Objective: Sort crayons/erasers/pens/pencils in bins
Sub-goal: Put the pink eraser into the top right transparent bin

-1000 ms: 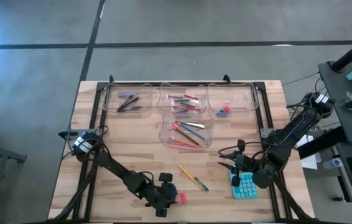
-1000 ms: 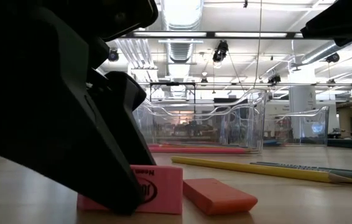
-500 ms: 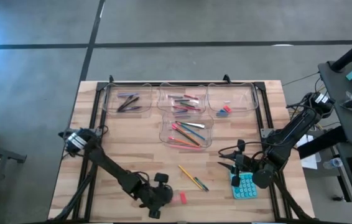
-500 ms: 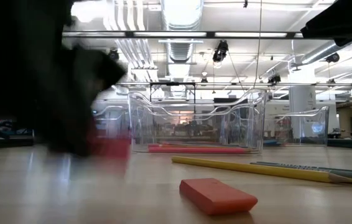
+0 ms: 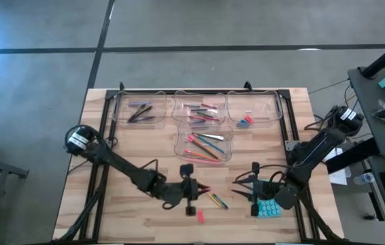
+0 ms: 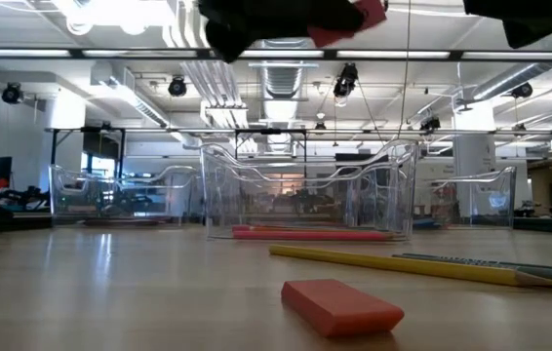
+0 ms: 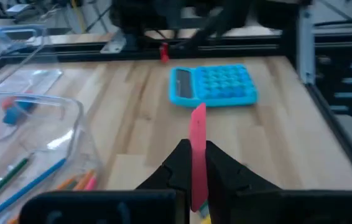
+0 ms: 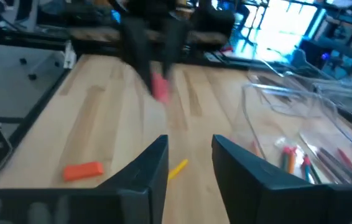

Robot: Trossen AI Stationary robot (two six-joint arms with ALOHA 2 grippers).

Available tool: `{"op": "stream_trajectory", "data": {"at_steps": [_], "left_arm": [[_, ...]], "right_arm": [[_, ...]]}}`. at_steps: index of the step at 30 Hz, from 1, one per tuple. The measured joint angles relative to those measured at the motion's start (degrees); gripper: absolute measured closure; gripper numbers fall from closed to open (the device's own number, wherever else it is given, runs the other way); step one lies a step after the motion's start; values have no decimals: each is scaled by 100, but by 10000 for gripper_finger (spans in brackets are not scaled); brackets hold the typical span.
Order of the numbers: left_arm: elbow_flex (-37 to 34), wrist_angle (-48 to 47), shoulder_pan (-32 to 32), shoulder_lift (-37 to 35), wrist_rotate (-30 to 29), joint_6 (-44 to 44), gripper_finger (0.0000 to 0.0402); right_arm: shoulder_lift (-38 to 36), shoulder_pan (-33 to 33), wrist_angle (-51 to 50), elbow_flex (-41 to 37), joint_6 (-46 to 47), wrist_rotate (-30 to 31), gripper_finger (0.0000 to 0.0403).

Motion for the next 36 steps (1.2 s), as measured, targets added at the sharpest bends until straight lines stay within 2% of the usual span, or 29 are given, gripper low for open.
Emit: {"op": "stream_trajectory", "data": {"at_steps": [9,12,14,18,20,26,31,36], "left_arm": [[13,183,278,22,14,208,395],[17,192,278,22,14,310,395],[17,196,279,22,14,317,395],[17,205,280,20,14,319,395],[17,209,280,20,14,319,395],[17,213,278,20,40,317,392],[17,210,278,18,95,317,387],[17,210,277,16,112,317,392]], "right_arm": [[348,-278,219,250,-7,-52,196],[436,-460,471,298,-10,-111,184],[518,-626,680,329,-27,-372,184],[695,-967,975,376,-37,-1086,195],[742,-1089,1050,375,-40,-1221,204],[774,-1265,1136,376,-15,-1309,239],[741,-1316,1117,375,125,-1562,287],[741,-1324,1094,368,208,-1560,323]]}}
